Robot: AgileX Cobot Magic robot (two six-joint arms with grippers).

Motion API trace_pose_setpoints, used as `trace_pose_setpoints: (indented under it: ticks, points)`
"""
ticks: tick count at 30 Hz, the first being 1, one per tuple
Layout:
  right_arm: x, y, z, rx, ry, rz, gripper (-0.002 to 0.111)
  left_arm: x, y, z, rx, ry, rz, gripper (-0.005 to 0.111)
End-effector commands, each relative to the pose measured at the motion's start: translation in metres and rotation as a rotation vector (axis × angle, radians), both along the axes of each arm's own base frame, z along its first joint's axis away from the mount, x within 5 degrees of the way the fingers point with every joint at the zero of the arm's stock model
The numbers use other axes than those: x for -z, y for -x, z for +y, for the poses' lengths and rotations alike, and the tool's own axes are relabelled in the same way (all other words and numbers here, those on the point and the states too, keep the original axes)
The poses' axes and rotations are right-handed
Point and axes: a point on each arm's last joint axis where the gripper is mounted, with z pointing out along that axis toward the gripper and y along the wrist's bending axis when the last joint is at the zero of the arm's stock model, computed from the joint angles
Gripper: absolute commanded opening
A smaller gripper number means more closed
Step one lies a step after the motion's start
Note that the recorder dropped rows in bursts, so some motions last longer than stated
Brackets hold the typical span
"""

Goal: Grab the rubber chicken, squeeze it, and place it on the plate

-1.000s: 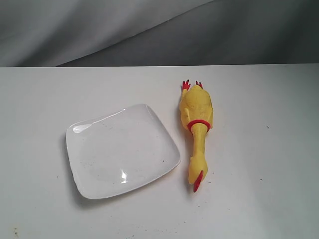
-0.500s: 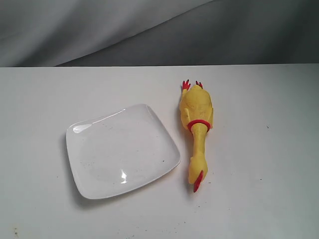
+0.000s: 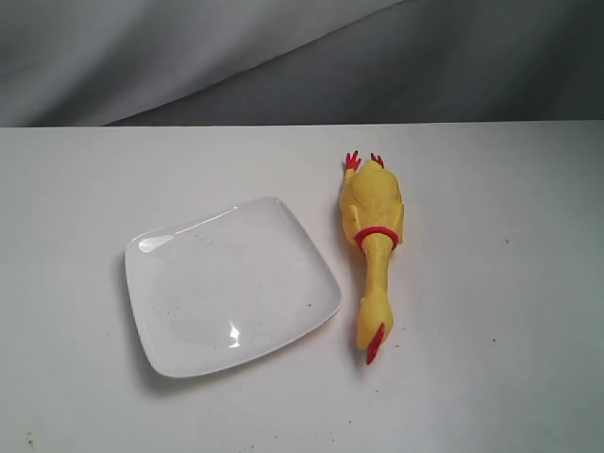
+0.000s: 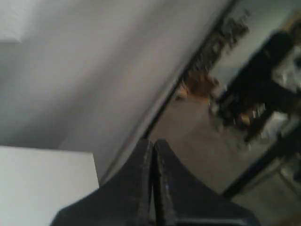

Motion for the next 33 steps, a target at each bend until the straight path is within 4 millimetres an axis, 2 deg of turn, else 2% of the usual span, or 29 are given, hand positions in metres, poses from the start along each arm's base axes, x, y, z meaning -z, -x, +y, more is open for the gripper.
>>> trace_pose_setpoints:
  ticks: [1,4,6,9,13,15,18,21,22,33]
  points:
    - [0.035,-0.031,-0.002,0.066,-0.268,0.310,0.000,0.002,0.000,0.000,-0.003,0.002,0.003,0.000]
    - [0.073,-0.059,0.032,-0.214,-0.436,0.674,0.000,0.002,0.000,0.000,-0.003,0.002,0.003,0.000]
    - [0.098,-0.071,0.057,-0.390,-0.536,0.834,0.000,0.002,0.000,0.000,-0.003,0.002,0.003,0.000]
    - [0.132,-0.086,0.090,-0.462,-0.608,0.944,0.000,0.002,0.000,0.000,-0.003,0.002,0.003,0.000]
    - [0.159,-0.096,0.144,-0.558,-0.545,0.966,0.001,0.002,0.000,0.000,-0.003,0.002,0.003,0.000]
    - [0.169,-0.094,0.171,-0.609,-0.517,0.977,0.008,0.002,0.000,0.000,-0.003,0.002,0.003,0.000]
    - [0.185,-0.095,0.197,-0.611,-0.542,0.980,0.033,0.002,0.000,0.000,-0.003,0.002,0.003,0.000]
    - [0.200,-0.095,0.208,-0.606,-0.549,1.002,0.056,0.002,0.000,0.000,-0.003,0.002,0.003,0.000]
    - [0.204,-0.096,0.209,-0.603,-0.549,1.011,0.060,0.002,0.000,0.000,-0.003,0.002,0.003,0.000]
    - [0.247,-0.098,0.214,-0.532,-0.580,1.120,0.057,0.002,0.000,0.000,-0.003,0.002,0.003,0.000]
